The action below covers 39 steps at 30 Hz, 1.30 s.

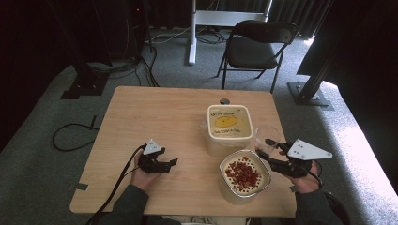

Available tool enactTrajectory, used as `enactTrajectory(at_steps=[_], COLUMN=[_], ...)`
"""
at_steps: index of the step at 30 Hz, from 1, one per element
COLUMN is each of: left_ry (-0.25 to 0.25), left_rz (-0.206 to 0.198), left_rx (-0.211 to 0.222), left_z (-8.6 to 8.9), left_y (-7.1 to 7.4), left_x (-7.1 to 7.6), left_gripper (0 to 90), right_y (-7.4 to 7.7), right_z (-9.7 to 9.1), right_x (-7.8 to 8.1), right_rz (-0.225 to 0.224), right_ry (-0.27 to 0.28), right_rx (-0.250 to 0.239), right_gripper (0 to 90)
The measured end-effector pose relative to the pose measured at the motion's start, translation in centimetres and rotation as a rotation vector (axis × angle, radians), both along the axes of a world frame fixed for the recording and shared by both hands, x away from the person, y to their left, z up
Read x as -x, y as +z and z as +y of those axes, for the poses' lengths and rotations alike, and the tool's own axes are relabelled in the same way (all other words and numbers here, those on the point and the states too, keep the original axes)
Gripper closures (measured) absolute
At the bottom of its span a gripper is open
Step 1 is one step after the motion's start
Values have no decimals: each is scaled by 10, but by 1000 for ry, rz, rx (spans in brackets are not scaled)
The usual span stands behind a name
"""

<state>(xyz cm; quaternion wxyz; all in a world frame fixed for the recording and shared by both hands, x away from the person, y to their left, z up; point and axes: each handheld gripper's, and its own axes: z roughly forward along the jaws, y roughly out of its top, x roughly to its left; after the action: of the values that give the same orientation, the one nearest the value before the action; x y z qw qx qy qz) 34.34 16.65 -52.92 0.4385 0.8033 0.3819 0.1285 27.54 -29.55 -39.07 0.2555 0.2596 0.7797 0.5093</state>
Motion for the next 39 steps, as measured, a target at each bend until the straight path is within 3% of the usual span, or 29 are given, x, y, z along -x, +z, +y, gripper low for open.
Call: enactTrajectory(at_steps=[3, 7, 8, 10, 22, 27, 31, 34, 39], left_ry=[0, 1, 1, 2, 4, 5, 2, 5, 6], left_rz=[0, 1, 1, 2, 1, 2, -1, 0, -5], left_rx=[0, 3, 3, 1, 4, 5, 3, 7, 9], left_z=[0, 0, 0, 0, 1, 1, 1, 2, 2], left_y=[0, 0, 0, 0, 0, 0, 0, 0, 1], left_x=[0, 0, 0, -1, -1, -1, -1, -1, 0], left_gripper=[239, 239, 239, 239, 239, 239, 239, 239, 239], right_y=[4, 8, 8, 10, 4, 0, -10, -12, -4], right_z=[0, 4, 4, 11, 39, 47, 51, 46, 32], right_x=[-16, -41, -41, -60, -119, -134, -148, -149, -136], right_rz=[35, 86, 86, 114, 216, 243, 328, 330, 267], right_ry=[6, 3, 3, 16, 69, 64, 87, 104, 75], right_rx=[-50, -71, -71, -85, -98, -99, -90, -142, -171], right_gripper=[493, 491, 491, 491, 482, 456, 254, 206, 222])
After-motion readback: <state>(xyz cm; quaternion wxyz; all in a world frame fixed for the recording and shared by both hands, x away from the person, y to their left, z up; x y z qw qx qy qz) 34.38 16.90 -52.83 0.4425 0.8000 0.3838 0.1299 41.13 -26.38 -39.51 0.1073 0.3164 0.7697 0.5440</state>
